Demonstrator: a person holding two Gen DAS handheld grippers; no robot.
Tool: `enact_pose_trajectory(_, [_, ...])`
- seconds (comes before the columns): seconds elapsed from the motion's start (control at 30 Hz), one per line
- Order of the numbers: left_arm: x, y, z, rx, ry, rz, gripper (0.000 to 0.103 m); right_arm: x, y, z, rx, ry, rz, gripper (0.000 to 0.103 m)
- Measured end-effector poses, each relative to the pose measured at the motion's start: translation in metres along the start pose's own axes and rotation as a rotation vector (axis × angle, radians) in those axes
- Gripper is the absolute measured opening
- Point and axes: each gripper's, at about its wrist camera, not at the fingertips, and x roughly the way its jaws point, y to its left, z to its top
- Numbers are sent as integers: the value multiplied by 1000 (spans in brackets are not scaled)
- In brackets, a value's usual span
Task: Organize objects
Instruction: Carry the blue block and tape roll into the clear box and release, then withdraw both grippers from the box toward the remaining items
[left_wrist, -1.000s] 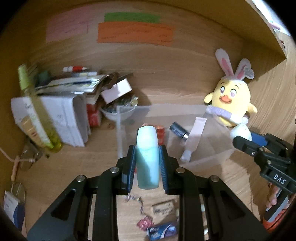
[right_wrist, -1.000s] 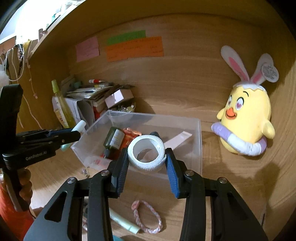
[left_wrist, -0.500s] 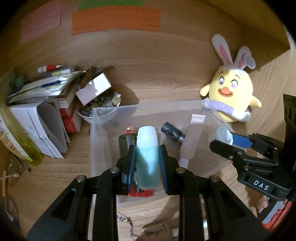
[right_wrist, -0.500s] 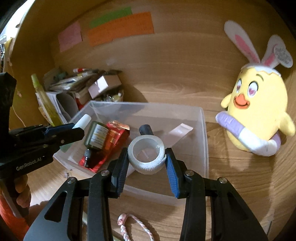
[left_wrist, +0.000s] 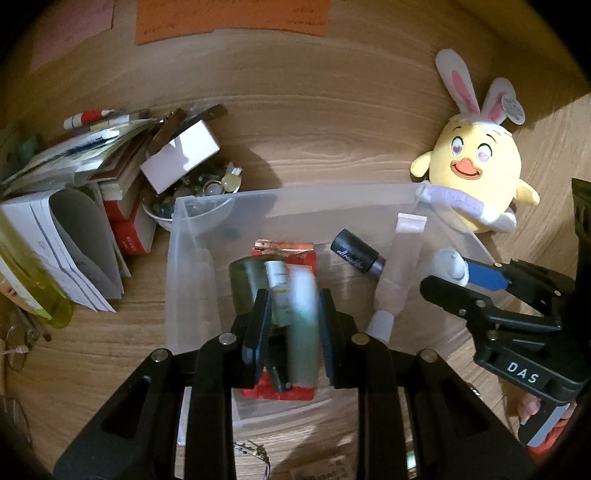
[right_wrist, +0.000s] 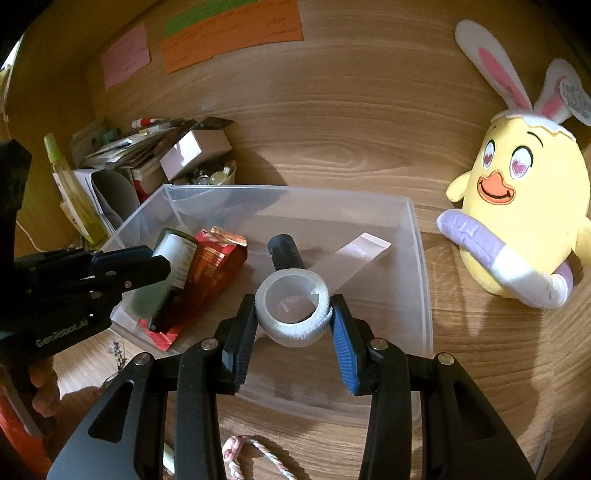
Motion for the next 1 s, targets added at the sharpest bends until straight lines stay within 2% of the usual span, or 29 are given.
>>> enact_pose_trajectory(0.13, [-1, -1, 0, 5, -1, 4, 24, 2, 2, 0, -8, 13, -4, 40])
enact_pose_trajectory(0.17, [-2, 0, 0, 4, 0, 2, 25, 2, 2, 0, -6, 13, -7, 43])
enact_pose_trajectory(0.23, [-4, -1, 0, 4, -2, 4, 27, -1, 2, 0, -8, 8, -18, 57])
enact_pose_trajectory(0.3, [-9, -2, 1, 10, -12, 9, 29, -7, 2, 0, -9, -10, -28, 61])
enact_pose_trajectory(0.4, [-22, -4, 1, 19, -48, 27, 40, -15, 2, 2, -8, -22, -32, 61])
enact_pose_trajectory(0.47, [-32, -5, 1, 21, -77, 42, 55, -19, 2, 3, 0, -26, -33, 62])
enact_pose_trajectory(0.53, [-41, -5, 0, 23, -101, 54, 61, -25, 0, 3, 13, -30, -25, 70])
enact_pose_trajectory(0.7, [-60, -6, -7, 28, -127, 73, 69, -46, 1, -3, 23, -61, -24, 72])
enact_pose_trajectory(0.87, [-74, -7, -22, 24, -130, 87, 85, -65, 5, -15, 15, -69, -23, 72])
enact_pose_trajectory(1.0, [-81, -5, -39, 22, -110, 97, 89, -77, 8, -33, 10, -62, -28, 72])
